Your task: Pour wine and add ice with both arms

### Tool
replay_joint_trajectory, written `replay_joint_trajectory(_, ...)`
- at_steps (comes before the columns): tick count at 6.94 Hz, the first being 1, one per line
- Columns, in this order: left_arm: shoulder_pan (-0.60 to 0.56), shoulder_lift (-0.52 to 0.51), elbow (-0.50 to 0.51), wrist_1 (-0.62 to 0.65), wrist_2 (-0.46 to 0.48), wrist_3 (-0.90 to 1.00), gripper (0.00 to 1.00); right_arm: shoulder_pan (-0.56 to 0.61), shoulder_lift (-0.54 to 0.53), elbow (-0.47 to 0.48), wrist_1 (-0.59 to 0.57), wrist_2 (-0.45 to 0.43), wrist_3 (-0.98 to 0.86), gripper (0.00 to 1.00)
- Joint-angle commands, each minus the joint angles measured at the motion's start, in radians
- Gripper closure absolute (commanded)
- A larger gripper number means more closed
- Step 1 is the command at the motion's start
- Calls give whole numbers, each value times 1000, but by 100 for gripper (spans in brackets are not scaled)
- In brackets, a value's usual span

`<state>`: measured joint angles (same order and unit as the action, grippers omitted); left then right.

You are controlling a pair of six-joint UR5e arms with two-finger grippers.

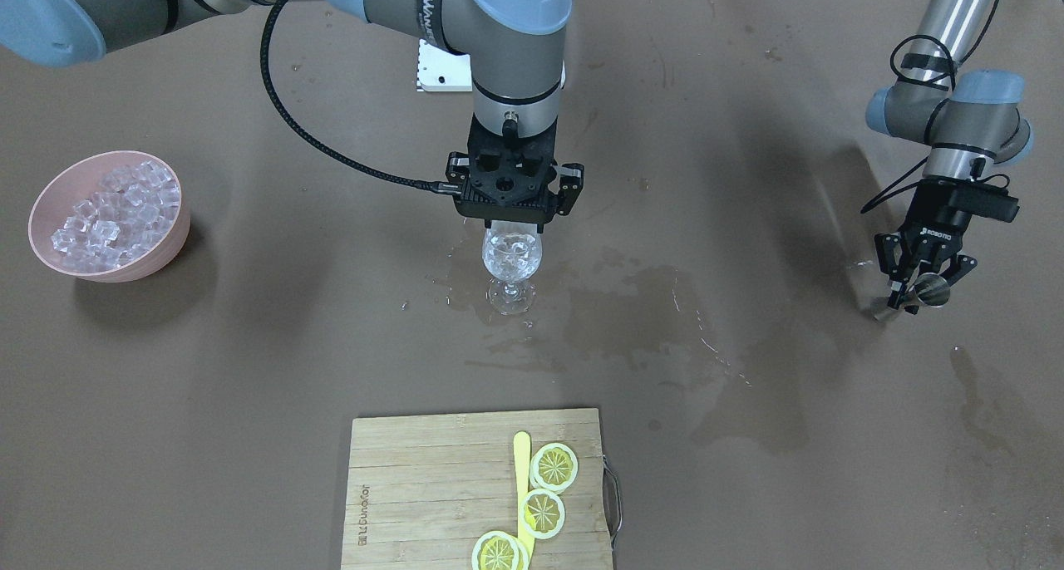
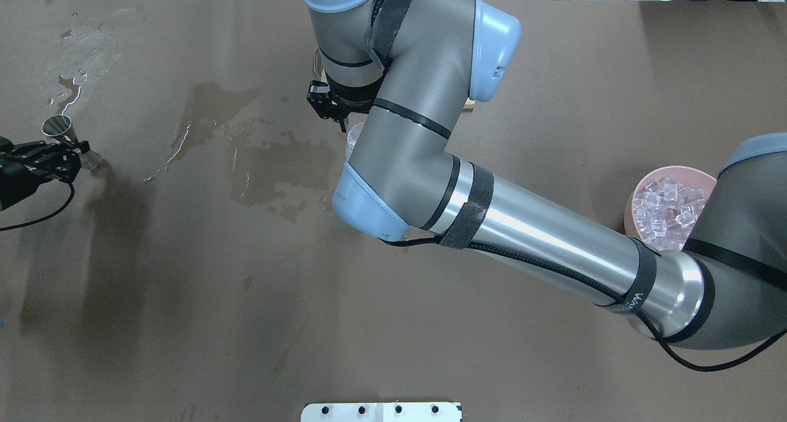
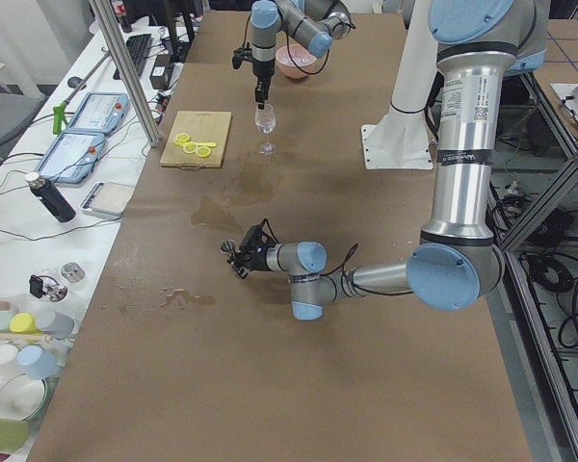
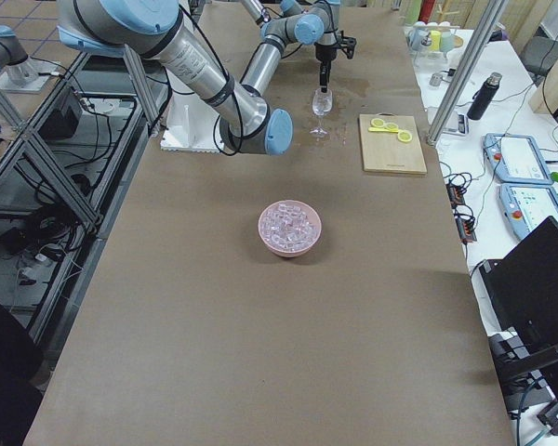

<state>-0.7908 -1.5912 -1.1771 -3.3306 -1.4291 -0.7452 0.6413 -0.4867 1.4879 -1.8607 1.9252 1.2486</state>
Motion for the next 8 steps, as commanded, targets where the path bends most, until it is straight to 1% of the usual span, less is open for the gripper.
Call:
replay_joint_trajectory(1, 1, -1, -1, -3, -1, 1, 67, 1, 2, 0, 0, 1, 0, 34)
replay_joint_trajectory(2, 1, -1, -1, -3, -1, 1, 58, 8, 2, 2, 2, 3, -9, 33)
replay_joint_trajectory(3, 1, -1, -1, -3, -1, 1, 51, 53, -1, 12, 5, 20, -18, 27)
replay_joint_trajectory(4, 1, -3, 1, -9, -1, 1, 47, 96, -18, 50, 3, 55, -35, 22)
replay_joint_trajectory(5, 1, -3, 1, -23, -1, 1, 40, 133, -67, 108, 3, 93, -56, 13)
replay_joint_trajectory(6, 1, -3, 1, -23, -1, 0, 27, 165, -117, 168, 3, 115, -70, 12)
replay_joint_trajectory(7, 1, -7, -2, -24, -1, -5, 2, 199, -175, 227, 3, 150, -93, 11)
replay_joint_trajectory(8, 1, -9, -6, -23, -1, 0, 1, 219, -253, 305, 2, 156, -121, 7)
